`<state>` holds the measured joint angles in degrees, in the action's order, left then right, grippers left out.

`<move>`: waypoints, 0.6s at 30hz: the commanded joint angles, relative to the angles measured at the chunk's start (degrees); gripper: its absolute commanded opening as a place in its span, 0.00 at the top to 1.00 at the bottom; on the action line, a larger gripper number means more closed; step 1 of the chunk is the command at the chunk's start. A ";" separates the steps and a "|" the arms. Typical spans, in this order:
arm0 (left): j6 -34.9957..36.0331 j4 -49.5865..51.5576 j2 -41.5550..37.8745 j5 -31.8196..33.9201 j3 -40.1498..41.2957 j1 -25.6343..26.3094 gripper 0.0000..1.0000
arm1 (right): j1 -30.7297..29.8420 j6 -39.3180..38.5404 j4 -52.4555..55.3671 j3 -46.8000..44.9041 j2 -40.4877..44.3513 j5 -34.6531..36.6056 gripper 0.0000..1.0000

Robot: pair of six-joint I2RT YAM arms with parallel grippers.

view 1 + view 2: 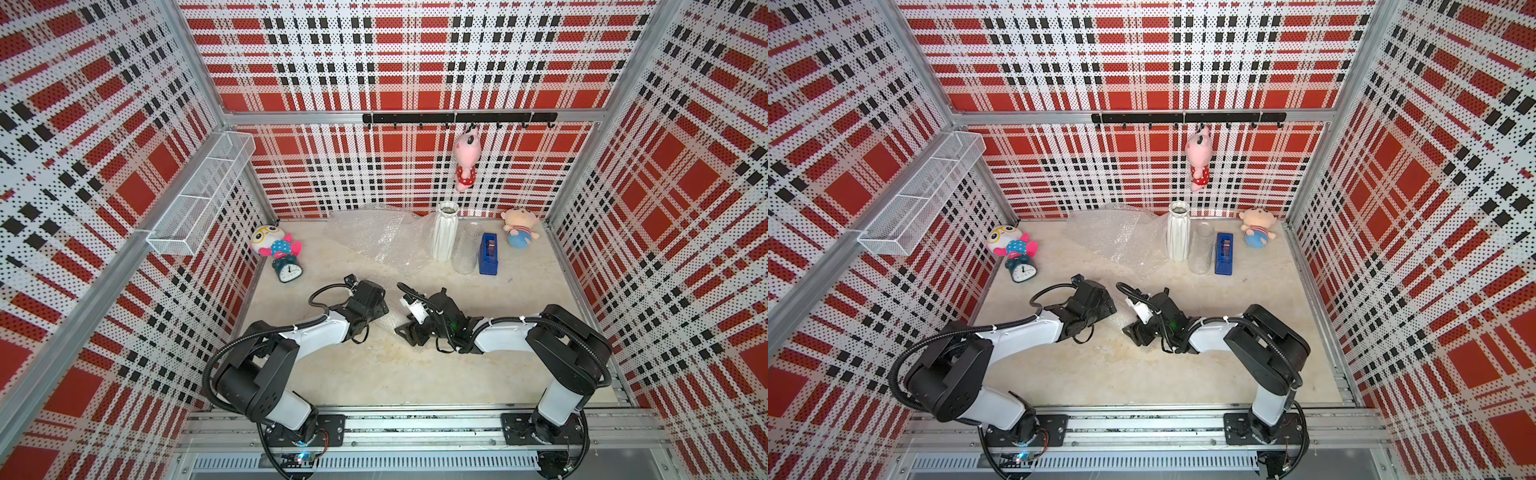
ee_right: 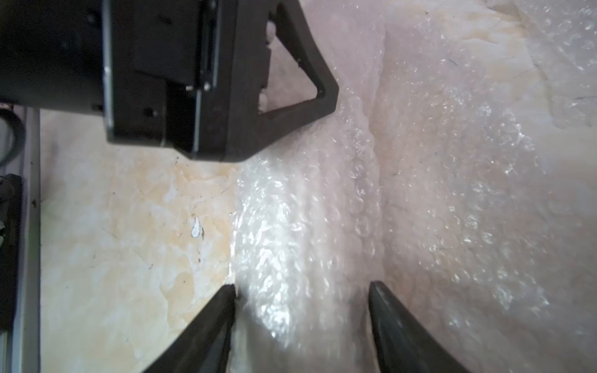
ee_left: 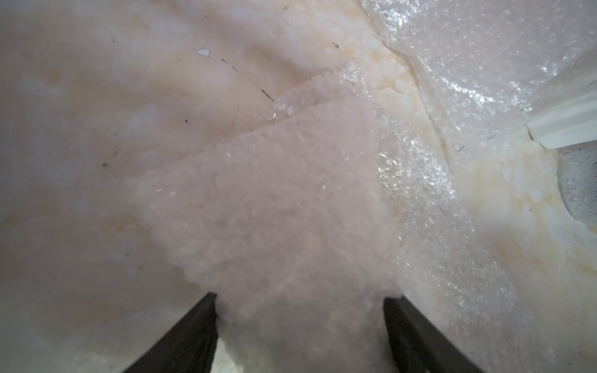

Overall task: Wrap vases in bubble wrap
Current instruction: Wrap the vase in bubble wrap.

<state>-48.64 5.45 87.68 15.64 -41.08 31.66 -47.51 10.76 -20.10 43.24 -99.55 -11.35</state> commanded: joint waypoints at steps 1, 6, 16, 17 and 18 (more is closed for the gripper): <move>0.45 2.93 2.29 0.31 -0.21 0.33 0.19 | 0.31 -5.06 6.93 -0.37 2.29 6.71 0.28; 0.31 1.59 3.47 -1.12 -0.14 -0.08 0.21 | -1.97 -12.87 7.72 -2.77 10.04 12.48 0.20; 0.40 -0.48 5.27 -3.78 0.21 -1.15 0.22 | -14.02 -25.93 1.36 -5.37 13.43 20.91 0.16; 0.40 -0.57 5.39 -4.06 0.21 -1.31 0.22 | -15.05 -26.37 -0.08 -5.21 12.64 21.14 0.16; 0.42 -0.69 5.48 -4.34 0.29 -1.49 0.22 | -15.73 -26.71 -1.44 -5.19 11.56 21.60 0.16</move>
<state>-48.86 1.54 91.05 13.65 -41.76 30.65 -61.54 -11.51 -17.12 38.28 -85.86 7.66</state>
